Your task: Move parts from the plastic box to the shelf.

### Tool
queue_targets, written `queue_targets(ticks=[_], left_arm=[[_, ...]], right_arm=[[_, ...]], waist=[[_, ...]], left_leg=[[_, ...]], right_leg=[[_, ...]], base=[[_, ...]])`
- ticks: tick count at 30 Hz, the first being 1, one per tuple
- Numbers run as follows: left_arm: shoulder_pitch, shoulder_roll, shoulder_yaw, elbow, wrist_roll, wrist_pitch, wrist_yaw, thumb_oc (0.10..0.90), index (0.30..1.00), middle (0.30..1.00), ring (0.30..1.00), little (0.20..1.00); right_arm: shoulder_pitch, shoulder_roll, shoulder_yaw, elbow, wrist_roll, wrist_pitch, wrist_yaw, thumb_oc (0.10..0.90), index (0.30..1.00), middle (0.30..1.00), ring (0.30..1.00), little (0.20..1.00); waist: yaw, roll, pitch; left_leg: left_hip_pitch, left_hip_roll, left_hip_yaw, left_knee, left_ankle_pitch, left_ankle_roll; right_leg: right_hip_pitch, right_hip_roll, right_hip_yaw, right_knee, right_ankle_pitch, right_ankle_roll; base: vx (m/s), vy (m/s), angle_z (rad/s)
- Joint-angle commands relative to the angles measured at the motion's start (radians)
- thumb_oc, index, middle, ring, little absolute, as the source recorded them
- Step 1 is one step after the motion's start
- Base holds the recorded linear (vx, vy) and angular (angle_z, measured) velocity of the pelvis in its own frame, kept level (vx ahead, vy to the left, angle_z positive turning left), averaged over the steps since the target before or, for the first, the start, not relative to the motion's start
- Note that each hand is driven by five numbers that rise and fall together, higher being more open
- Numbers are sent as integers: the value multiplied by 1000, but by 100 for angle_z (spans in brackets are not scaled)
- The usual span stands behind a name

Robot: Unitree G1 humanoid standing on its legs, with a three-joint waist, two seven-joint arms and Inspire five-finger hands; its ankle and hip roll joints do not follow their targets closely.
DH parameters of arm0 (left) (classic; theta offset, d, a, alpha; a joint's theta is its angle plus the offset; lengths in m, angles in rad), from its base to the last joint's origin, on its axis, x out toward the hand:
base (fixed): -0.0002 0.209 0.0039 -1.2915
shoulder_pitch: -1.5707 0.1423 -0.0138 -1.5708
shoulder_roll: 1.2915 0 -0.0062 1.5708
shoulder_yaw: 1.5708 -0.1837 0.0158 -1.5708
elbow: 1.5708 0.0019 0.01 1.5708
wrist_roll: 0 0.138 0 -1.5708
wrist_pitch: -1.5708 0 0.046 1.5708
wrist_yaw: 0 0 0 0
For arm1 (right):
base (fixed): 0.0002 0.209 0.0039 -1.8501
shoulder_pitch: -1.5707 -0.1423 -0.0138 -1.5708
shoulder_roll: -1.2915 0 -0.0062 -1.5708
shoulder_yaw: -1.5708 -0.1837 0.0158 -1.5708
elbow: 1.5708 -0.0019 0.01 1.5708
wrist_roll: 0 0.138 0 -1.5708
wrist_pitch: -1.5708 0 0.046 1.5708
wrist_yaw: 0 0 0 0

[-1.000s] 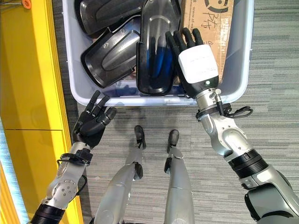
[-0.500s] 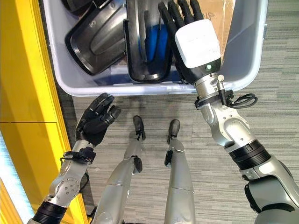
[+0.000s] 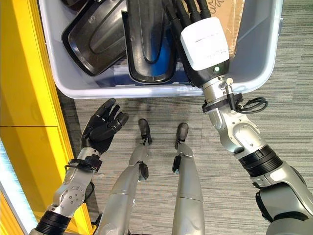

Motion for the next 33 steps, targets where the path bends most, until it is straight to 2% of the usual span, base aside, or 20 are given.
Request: queue_targets(ticks=[1,5,8,10,25,33], left_arm=[[8,34,14,-72,25,-42,-47,900,1000,1000,1000,1000],[12,35,19,-71,38,-46,-54,900,1000,1000,1000,1000],[13,38,23,-75,32,-41,-60,900,1000,1000,1000,1000],[12,35,25,-80,31,-35,-59,900,1000,1000,1000,1000],[-5,2,6,-100,49,-9,-30,900,1000,1000,1000,1000],[-15,-3,-7,-92,47,-2,-37,900,1000,1000,1000,1000]], right_arm=[[-50,-24,58,-2,-62,-59,1,900,1000,1000,1000,1000],[-37,-10,78,4,-29,-103,16,900,1000,1000,1000,1000],[-30,15,89,-5,-8,-164,26,900,1000,1000,1000,1000],[-31,36,99,-26,1,-183,35,900,1000,1000,1000,1000],[-36,230,117,-78,18,-128,75,900,1000,1000,1000,1000],[-49,289,142,-18,-7,-140,59,900,1000,1000,1000,1000]], waist=[[19,22,-7],[24,11,-7],[27,13,-7],[30,16,-7],[49,40,-7],[60,49,-7]], left_leg=[[-14,-33,-38,98,-114,-73],[-13,-31,-47,97,-113,-72],[-4,-31,-50,89,-110,-71],[1,-32,-51,88,-109,-71],[25,-38,-54,90,-113,-65],[24,-38,-55,90,-112,-65]], right_leg=[[76,41,17,-187,77,102],[84,42,11,-191,79,103],[93,40,12,-198,82,104],[97,38,12,-198,82,103],[107,38,6,-173,66,89],[103,38,-2,-167,64,87]], base=[[-21,-53,1],[-18,-45,3],[-9,-16,7],[0,0,0],[0,0,0],[0,0,0]])
